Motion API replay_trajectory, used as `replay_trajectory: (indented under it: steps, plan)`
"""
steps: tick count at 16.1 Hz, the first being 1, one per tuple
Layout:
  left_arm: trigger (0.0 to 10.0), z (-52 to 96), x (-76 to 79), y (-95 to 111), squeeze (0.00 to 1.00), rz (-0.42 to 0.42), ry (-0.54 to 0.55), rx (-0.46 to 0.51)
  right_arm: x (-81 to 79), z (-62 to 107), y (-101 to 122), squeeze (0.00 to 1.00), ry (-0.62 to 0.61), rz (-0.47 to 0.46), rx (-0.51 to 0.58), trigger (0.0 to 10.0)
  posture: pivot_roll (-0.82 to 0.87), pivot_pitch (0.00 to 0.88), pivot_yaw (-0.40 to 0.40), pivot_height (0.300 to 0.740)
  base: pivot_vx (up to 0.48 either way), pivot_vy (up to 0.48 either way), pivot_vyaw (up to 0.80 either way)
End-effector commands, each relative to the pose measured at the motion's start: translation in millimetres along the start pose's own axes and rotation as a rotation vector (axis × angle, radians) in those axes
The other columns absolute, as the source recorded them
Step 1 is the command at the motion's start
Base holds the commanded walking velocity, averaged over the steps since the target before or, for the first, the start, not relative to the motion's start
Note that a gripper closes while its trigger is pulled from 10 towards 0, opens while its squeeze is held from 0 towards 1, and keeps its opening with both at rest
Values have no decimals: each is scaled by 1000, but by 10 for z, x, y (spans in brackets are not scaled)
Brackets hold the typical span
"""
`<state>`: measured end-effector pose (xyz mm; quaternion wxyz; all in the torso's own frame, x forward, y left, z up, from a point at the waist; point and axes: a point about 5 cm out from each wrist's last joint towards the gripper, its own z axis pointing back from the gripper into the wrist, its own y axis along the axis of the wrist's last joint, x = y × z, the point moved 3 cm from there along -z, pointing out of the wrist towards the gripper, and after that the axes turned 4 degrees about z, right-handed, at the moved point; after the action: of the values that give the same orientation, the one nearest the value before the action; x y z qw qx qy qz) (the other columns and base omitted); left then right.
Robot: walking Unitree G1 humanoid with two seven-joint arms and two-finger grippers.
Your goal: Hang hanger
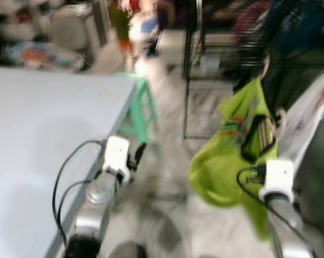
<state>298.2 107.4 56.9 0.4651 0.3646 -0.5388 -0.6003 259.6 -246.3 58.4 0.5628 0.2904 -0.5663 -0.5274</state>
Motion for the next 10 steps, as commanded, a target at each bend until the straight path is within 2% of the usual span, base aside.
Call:
replay_trajectory:
  steps: [1,2,5,10]
  plan:
    - [10000,-23,16,66,0,-12,-10,20,16,1,85,0,-4,-5,36,10000,-82,0,89,740,0,0,0]
    - [10000,-22,27,57,0,10,-17,22,13,2,75,0,0,-6,32,10000,-85,0,83,740,0,0,0]
    - [10000,-27,54,79,0,-28,-51,31,-13,-8,76,0,9,-3,33,10000,-87,0,88,740,0,0,0]
    - [10000,-38,75,86,0,-31,-56,34,-38,-33,117,0,29,28,51,10000,-88,0,93,740,0,-374,0]
